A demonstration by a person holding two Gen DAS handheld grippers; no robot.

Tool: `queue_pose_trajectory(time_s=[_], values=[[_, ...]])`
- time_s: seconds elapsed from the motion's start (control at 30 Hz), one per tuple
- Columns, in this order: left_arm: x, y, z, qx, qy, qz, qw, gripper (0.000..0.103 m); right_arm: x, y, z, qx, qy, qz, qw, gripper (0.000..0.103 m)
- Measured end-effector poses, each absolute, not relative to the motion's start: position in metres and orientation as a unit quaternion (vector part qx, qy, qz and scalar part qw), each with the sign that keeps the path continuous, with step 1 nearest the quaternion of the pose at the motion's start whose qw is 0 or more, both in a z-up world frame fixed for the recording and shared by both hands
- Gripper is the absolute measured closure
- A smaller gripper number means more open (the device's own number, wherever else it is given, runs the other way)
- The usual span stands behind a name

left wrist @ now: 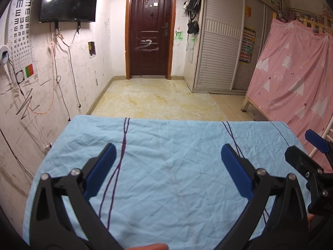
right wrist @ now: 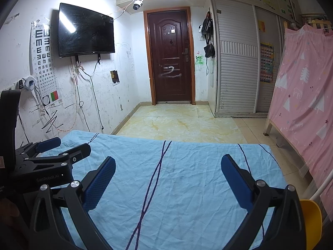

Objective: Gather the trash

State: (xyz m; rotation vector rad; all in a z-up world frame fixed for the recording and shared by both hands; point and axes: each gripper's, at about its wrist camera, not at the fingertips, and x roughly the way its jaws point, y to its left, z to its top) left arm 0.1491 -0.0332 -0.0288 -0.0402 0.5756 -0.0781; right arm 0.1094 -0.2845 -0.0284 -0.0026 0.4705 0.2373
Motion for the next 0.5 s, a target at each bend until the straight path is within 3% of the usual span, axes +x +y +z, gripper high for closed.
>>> queue_pose_trajectory(time_s=[0.5], values=[[0.1453,-0.0404,-0.0333,-0.010,0.279,-0.044,0.959,0.006,0.1081,-0.2844,-0.0288,-0.001,0.232,0.117,0.966,0.009]])
